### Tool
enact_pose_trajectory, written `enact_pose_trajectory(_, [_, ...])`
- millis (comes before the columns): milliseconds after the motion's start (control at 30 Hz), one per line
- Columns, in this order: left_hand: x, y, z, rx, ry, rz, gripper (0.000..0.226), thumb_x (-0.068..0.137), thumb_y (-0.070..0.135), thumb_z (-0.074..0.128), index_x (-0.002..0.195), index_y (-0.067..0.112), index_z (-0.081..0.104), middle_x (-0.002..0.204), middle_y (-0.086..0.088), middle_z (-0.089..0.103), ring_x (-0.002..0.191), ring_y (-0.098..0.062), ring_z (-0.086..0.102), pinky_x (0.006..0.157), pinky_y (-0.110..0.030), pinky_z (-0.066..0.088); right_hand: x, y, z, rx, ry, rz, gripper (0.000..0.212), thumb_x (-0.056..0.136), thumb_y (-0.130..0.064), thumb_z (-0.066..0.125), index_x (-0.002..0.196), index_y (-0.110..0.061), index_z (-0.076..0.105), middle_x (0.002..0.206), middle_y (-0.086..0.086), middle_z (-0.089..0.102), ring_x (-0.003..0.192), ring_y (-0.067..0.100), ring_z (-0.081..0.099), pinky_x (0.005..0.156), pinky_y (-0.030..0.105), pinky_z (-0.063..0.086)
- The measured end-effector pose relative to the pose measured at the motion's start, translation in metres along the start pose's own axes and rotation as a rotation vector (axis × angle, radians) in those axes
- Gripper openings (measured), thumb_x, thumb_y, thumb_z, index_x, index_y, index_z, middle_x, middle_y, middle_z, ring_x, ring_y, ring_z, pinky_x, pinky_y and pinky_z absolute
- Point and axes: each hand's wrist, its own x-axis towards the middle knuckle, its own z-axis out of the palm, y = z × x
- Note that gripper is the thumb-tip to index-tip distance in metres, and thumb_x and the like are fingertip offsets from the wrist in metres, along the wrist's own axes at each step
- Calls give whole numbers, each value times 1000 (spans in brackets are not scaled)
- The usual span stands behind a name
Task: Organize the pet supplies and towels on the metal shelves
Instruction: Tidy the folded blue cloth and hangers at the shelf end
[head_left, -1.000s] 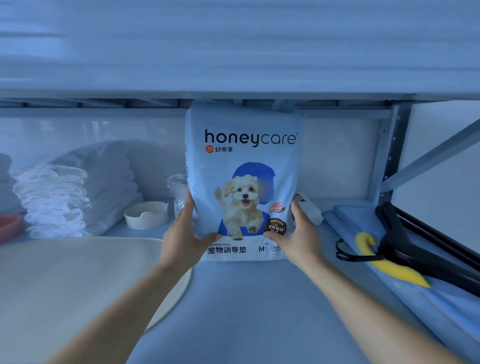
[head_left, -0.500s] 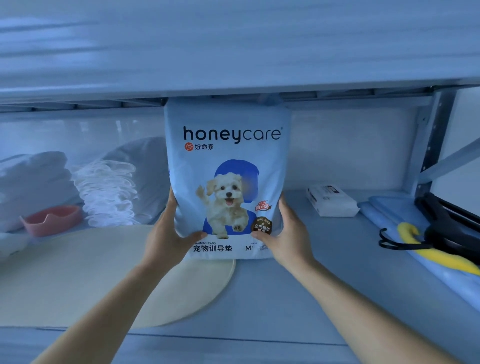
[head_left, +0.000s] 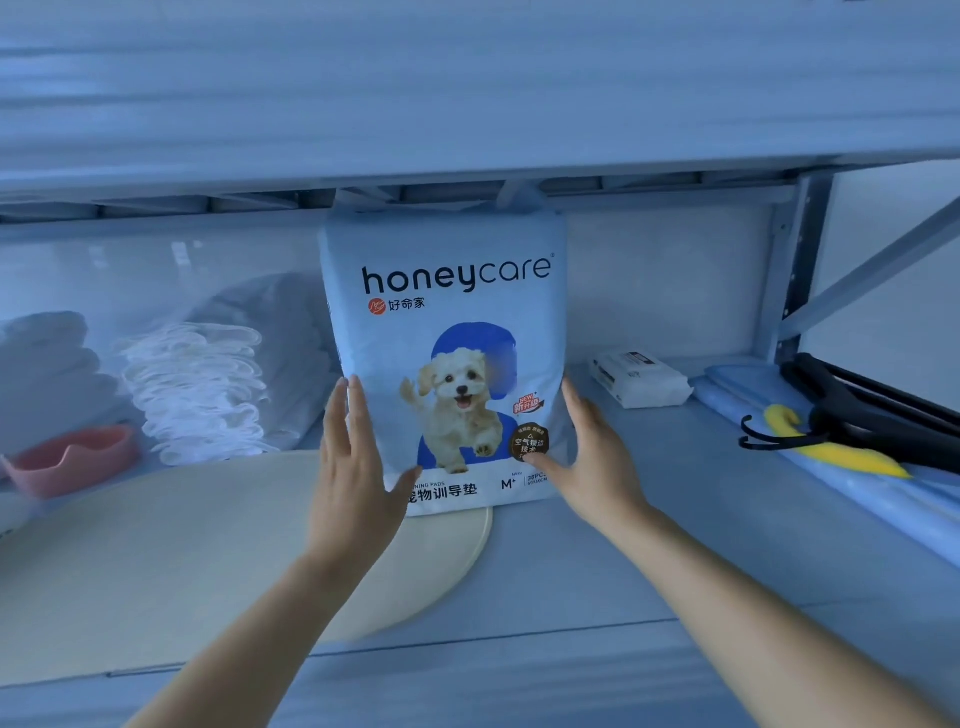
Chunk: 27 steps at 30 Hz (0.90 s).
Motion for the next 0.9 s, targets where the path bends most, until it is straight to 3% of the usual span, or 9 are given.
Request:
enact_pose_trajectory(133, [-10,7,0,61,-11,241,101,73,16,74,149,17,7,151,-11,14,136,-30,22,102,-38,36,-11,-6,-3,-63,-2,-14,87,82,-30,71,149,-25,15,148,-2,32,132,14,36,90,13,28])
enact_pose_trajectory(267, [-19,21,11,75,-177,370,100,67,16,75,147,19,15,142,-8,34,118,-26,46,78,-32,54,-21,-9,-8,-119,-5,-24,79,84,-32,67,148,-26,21,147,-1,35,131,14,38,95,15,30])
enact_pose_trajectory(433, [-8,47,34,5,-302,452,85,75,16,68,143,26,19,136,2,43,109,-23,54,57,-28,54,-24,2,-31,-184,3,7,68,86,-32,65,145,-25,31,143,-3,40,130,13,39,95,13,28])
enact_pose_trajectory(600, [18,88,64,2,-288,583,61,79,8,62,134,23,38,135,-2,44,120,-25,49,50,-26,53,-6,20,-62,-223,24,37,54,85,-34,65,134,-20,47,134,-4,49,122,14,47,97,21,37])
enact_pose_trajectory(667, [30,107,76,18,-267,603,60,77,4,62,132,21,45,134,-4,46,117,-25,50,47,-27,52,7,27,-78,-238,27,32,49,85,-32,66,130,-19,51,129,-2,53,116,14,51,90,20,39])
enact_pose_trajectory(767, [49,132,97,-20,-255,606,58,77,2,62,132,16,48,134,-7,48,113,-28,53,60,-32,54,33,40,-106,-298,25,-15,45,83,-27,68,125,-17,56,124,0,57,112,16,53,83,16,35])
enact_pose_trajectory(900, [78,160,132,-163,-275,524,56,83,7,54,136,16,39,139,-3,39,121,-26,46,88,-40,49,68,65,-135,-362,-1,-40,44,82,-27,69,122,-13,57,121,4,58,109,20,55,88,26,42])
